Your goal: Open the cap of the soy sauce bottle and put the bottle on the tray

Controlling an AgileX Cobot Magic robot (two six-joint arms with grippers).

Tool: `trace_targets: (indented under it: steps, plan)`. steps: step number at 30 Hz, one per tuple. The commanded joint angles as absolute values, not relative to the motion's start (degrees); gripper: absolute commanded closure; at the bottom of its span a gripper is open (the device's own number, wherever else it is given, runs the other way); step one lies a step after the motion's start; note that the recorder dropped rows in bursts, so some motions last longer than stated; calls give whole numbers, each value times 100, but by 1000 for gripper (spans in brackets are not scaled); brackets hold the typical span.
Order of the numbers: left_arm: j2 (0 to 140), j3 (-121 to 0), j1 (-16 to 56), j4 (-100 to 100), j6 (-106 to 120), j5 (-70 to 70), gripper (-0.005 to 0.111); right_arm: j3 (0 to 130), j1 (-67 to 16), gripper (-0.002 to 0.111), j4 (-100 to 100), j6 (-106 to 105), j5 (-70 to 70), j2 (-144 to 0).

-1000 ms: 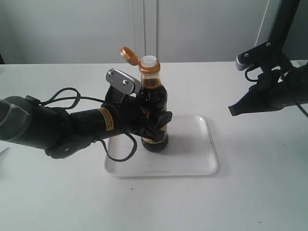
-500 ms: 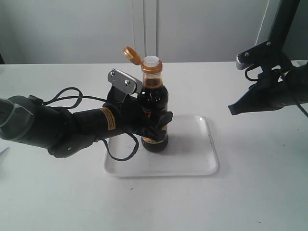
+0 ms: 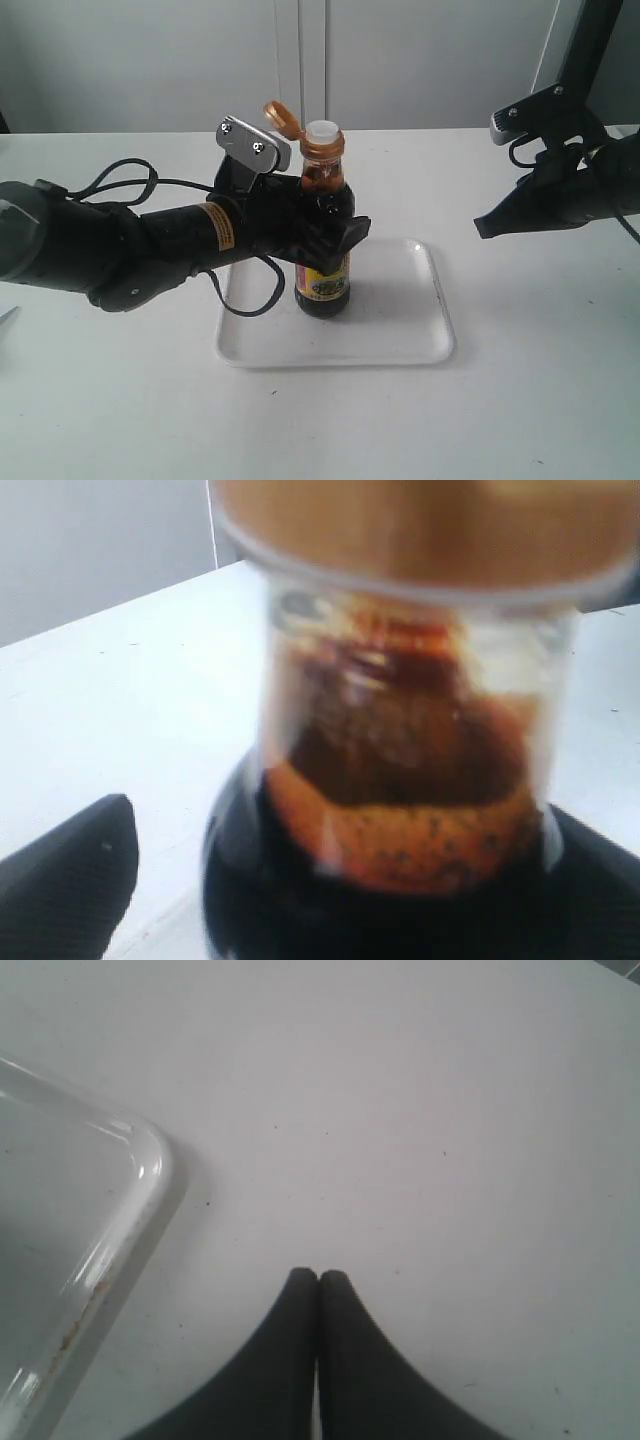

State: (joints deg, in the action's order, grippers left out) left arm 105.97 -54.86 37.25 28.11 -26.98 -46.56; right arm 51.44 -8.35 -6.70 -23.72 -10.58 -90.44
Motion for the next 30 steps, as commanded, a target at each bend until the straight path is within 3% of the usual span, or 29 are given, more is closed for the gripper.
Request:
trace_targets:
  steps: [1,30]
  plan:
    - [10394,-5505,3733,2790,-2696,-4353,2,5130,-796,108,-719,-2421,-1013,-9059]
    - [8854,-5379,3733,3093,-2851,-3958,2,5130,-796,108,-746,-2421,-973,-9059]
